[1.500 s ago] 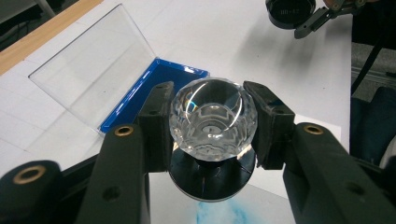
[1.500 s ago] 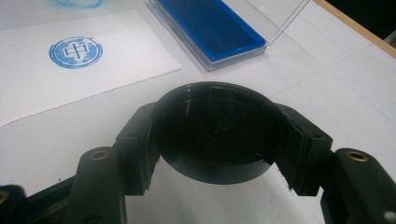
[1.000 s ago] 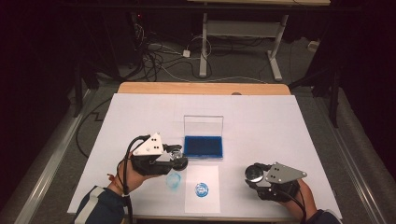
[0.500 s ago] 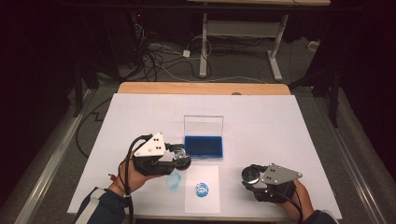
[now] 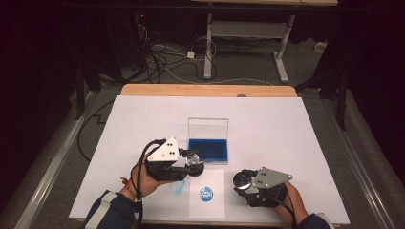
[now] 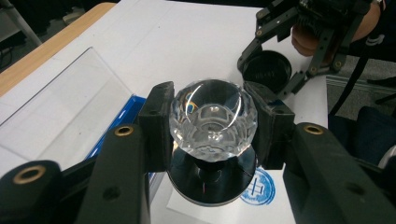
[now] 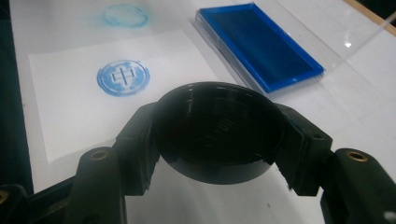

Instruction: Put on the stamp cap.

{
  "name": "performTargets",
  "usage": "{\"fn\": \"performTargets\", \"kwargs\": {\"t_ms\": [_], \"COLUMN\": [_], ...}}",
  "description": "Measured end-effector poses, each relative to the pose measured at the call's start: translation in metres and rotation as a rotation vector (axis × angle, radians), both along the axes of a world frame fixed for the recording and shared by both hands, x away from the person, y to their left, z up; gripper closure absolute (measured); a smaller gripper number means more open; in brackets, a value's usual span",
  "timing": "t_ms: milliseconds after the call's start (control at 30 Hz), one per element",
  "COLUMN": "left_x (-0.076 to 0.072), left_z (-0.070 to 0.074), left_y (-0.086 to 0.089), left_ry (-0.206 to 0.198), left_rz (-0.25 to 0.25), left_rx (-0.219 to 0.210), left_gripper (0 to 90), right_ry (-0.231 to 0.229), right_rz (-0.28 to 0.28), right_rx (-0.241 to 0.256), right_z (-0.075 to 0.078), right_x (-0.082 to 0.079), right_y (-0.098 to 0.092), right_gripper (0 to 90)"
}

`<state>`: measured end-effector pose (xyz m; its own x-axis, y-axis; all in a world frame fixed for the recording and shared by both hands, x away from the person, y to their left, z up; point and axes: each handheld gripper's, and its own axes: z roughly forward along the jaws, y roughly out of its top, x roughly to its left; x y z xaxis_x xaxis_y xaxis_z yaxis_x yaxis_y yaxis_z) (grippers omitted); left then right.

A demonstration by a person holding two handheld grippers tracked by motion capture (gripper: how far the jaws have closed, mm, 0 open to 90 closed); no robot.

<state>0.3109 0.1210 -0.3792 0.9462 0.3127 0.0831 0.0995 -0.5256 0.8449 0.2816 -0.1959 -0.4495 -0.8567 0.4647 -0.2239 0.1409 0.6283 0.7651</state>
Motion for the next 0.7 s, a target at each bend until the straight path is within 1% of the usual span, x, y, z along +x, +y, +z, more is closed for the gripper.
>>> {"fn": "performTargets", "kwargs": {"t_ms": [233, 367, 433, 467, 533, 600, 633, 667, 700], "left_x": [-0.002, -0.003, -0.005, -0.005, -0.005, -0.005, -0.005, -0.005, -0.004], "left_z": [0.000, -0.002, -0.004, -0.005, -0.007, -0.010, -0.011, -0.012, -0.012], "left_y": [-0.013, -0.020, -0.025, -0.026, -0.029, -0.032, -0.033, -0.035, -0.036], "left_ry": [0.006, 0.002, -0.006, 0.003, 0.001, 0.010, 0.009, 0.010, 0.012], "left_rz": [-0.037, -0.044, -0.051, -0.060, -0.058, -0.065, -0.066, -0.068, -0.070], "left_rx": [0.001, -0.004, 0.001, 0.000, 0.001, -0.001, 0.005, 0.010, 0.007], "left_gripper": [54.0, 54.0, 54.0, 54.0, 54.0, 54.0, 54.0, 54.0, 54.0], "right_ry": [0.011, 0.023, 0.026, 0.029, 0.034, 0.035, 0.037, 0.043, 0.048], "right_rz": [0.044, 0.065, 0.068, 0.072, 0.073, 0.077, 0.079, 0.082, 0.081], "right_rx": [0.009, 0.017, 0.016, 0.018, 0.024, 0.034, 0.040, 0.048, 0.056], "right_z": [0.000, -0.002, -0.003, -0.003, -0.004, -0.004, -0.004, -0.005, -0.005], "right_x": [0.005, 0.007, 0.009, 0.009, 0.010, 0.010, 0.010, 0.010, 0.011], "right_y": [0.024, 0.036, 0.041, 0.043, 0.047, 0.051, 0.052, 0.053, 0.055], "right_gripper": [37.8, 37.9, 37.9, 37.9, 37.9, 37.8, 37.8, 37.8, 37.8]}}
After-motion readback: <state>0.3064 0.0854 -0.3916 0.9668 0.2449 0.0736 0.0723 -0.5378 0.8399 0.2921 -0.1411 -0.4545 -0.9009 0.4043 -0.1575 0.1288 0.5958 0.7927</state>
